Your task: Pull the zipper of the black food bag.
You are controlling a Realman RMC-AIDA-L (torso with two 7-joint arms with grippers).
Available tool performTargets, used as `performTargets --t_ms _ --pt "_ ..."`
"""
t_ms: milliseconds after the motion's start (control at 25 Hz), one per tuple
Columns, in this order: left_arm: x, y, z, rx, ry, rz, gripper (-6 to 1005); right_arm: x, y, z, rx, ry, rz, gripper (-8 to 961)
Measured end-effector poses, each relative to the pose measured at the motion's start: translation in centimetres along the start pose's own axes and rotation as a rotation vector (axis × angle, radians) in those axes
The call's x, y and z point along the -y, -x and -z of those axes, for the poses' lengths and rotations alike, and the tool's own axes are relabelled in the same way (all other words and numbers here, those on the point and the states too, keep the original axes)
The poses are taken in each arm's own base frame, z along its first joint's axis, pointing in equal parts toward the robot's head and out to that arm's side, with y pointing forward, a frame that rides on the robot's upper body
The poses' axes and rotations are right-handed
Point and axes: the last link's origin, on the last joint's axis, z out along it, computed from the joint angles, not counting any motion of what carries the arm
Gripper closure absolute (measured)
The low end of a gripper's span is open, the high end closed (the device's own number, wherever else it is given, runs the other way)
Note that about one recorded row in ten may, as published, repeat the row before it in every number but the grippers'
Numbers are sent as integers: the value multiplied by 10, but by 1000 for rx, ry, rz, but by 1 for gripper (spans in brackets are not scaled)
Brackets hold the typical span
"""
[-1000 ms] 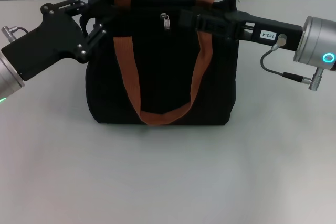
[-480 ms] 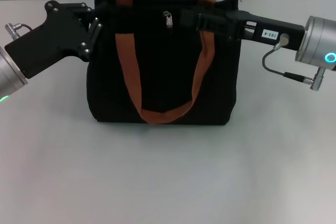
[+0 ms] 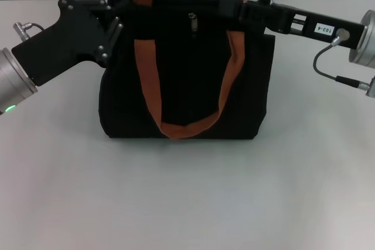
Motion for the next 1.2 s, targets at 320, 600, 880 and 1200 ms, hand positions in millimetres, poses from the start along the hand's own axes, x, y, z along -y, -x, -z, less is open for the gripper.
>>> performTargets --t_ms 320,600,880,1200 --pt "2 -8 -10 -42 12 16 991 6 -3 -19 -67 -55 41 302" --pt "7 -18 -28 -81 38 57 991 11 -5 -24 -94 -86 74 300" --pt "6 -20 -40 -81 67 63 991 6 -11 -31 -134 -59 79 302" --pt "6 -21 -43 -85 70 64 991 8 -11 -30 -129 -69 34 301"
